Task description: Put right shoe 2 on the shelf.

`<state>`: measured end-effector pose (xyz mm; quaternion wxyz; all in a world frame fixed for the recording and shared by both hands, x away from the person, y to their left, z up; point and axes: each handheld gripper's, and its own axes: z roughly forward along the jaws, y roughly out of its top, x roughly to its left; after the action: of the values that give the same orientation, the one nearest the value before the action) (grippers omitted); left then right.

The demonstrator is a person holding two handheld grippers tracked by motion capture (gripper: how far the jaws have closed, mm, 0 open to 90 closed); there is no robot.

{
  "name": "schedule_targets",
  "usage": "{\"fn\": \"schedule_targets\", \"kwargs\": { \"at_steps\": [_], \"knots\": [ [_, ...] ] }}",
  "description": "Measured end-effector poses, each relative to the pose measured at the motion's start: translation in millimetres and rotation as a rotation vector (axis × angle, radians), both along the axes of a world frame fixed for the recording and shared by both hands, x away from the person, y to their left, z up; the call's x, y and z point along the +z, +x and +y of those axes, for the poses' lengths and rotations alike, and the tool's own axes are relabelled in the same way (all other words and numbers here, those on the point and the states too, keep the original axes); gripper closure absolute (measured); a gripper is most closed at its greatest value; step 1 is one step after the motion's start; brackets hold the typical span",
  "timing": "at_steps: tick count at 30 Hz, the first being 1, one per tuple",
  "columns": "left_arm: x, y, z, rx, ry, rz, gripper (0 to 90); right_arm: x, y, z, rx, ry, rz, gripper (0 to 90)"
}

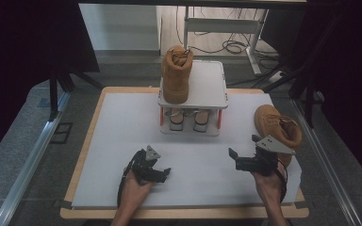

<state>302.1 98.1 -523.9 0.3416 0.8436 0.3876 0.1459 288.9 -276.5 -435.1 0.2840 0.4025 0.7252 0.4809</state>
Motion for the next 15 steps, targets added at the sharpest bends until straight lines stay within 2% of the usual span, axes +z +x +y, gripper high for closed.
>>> {"fn": "schedule_targets", "kwargs": {
  "at_steps": [9,15],
  "knots": [
    [0.2,0.0,0.2,-0.002,0.002,0.001,11.8,-9.3,-13.9,-21.5,-0.047,-0.004,0.010,0.0],
    [0.2,0.0,0.2,-0.003,0.003,0.001,11.8,-15.7,-21.9,-32.0,-0.059,0.021,0.024,0.0]
  ]
}}
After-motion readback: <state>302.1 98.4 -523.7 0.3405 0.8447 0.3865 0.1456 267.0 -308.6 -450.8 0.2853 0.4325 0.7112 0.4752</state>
